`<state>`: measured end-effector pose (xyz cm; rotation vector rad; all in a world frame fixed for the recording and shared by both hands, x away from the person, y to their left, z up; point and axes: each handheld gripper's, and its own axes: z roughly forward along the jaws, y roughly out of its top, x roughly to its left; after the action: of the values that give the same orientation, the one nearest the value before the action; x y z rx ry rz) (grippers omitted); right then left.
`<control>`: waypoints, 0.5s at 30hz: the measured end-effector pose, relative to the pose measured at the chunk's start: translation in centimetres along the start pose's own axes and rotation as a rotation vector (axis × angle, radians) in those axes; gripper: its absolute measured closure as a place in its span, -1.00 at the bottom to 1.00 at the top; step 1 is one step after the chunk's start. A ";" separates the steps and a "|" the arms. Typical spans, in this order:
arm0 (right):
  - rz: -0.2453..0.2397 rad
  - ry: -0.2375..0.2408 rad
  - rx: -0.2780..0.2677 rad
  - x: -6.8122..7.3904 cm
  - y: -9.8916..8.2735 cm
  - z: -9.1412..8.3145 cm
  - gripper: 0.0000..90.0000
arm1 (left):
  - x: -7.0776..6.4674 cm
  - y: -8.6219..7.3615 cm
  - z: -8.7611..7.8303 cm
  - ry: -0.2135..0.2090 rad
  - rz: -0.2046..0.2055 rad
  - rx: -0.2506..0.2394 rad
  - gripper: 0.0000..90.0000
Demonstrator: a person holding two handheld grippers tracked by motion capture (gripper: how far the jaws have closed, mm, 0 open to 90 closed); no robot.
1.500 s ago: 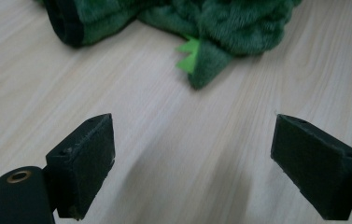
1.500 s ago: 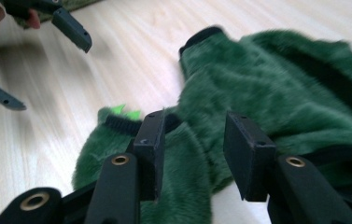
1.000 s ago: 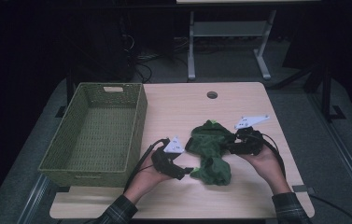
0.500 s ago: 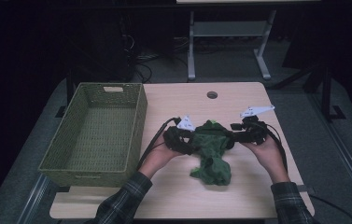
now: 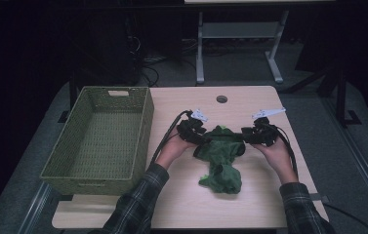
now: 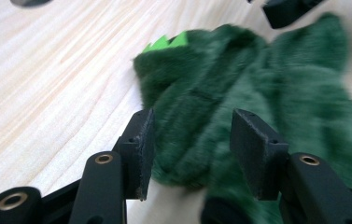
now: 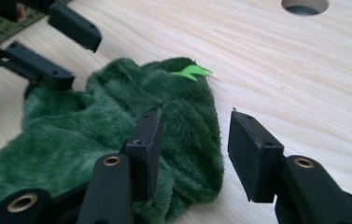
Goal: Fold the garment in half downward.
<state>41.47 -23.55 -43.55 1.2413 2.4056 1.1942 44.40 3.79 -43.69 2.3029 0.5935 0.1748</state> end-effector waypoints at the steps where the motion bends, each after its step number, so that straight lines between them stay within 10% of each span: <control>1: -0.006 -0.002 0.005 -0.1 -0.1 0.4 0.23 | 0.3 0.0 0.4 0.009 -0.002 0.009 0.11; 10: -0.012 -0.016 0.077 -0.9 -0.9 3.3 0.41 | 1.8 -0.5 2.3 -0.017 -0.003 0.025 0.26; 15: -0.023 -0.022 0.076 -0.9 -1.0 3.5 0.85 | 1.7 -0.5 2.9 -0.020 0.021 0.040 0.82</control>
<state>43.15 -22.55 -46.80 1.2376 2.4641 1.0861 46.57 3.04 -46.17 2.3470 0.5683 0.1514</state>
